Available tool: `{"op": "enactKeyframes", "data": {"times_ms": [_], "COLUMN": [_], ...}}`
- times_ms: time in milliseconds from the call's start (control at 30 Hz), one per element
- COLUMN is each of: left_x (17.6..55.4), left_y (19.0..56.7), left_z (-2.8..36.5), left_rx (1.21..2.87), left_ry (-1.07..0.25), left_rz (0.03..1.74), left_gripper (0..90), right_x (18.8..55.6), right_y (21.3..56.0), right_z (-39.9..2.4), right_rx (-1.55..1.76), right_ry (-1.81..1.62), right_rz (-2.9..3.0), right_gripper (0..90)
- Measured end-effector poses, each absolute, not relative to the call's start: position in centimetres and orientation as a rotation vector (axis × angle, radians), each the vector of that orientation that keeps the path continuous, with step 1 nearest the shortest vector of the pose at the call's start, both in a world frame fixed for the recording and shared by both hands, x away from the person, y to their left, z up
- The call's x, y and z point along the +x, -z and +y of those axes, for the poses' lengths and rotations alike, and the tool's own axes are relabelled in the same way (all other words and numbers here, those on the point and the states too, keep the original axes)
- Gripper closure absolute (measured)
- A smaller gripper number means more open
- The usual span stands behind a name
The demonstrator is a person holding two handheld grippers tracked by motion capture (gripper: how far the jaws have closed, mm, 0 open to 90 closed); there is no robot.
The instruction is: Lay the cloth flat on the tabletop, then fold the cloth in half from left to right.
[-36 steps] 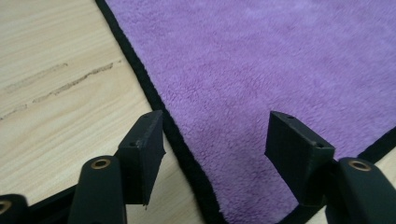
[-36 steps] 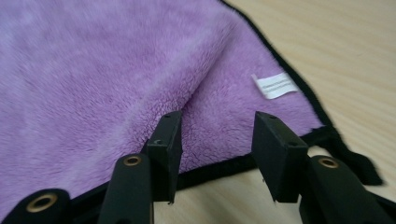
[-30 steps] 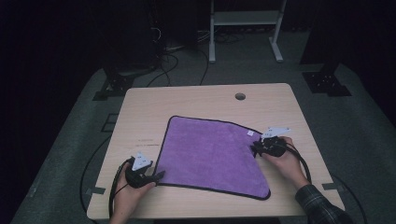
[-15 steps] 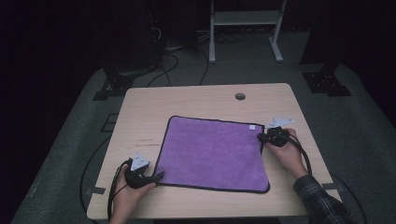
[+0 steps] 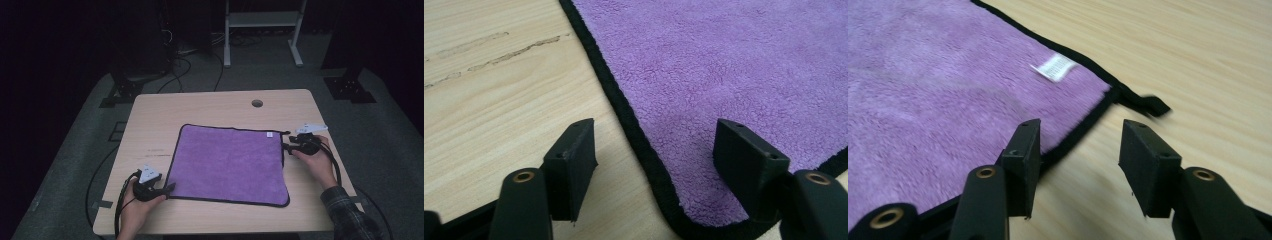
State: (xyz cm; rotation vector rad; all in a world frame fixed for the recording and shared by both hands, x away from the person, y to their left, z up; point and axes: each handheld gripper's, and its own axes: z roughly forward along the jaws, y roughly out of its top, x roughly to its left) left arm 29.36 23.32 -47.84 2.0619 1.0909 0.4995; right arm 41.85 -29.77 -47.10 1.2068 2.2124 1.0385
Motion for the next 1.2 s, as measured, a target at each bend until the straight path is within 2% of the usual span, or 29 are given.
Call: {"op": "enactKeyframes", "data": {"times_ms": [167,400,667,867,1200], "left_x": [30.4,33.3,36.3,38.4,39.8], "left_y": [47.0,45.8,45.9,46.2,47.5], "left_z": [23.5,23.5,22.8,22.0,20.9], "left_rx": [2.015,1.982,1.945,1.964,2.038], "left_ry": [-0.538,-0.556,-0.538,-0.530,-0.504], "left_rz": [1.084,1.102,1.129,1.134,1.196], "left_gripper": [41.3,41.1,44.7,51.0,51.3], "right_x": [41.1,39.2,37.4,37.3,37.3], "right_y": [46.9,47.3,48.0,48.4,48.6], "right_z": [-31.4,-32.7,-33.4,-33.6,-33.4], "right_rx": [1.274,1.299,1.321,1.320,1.299], "right_ry": [-1.053,-1.048,-1.019,-1.012,-0.999], "right_rz": [2.176,2.170,2.178,2.182,2.190], "right_gripper": [45.8,39.2,36.3,34.3,26.6]}}
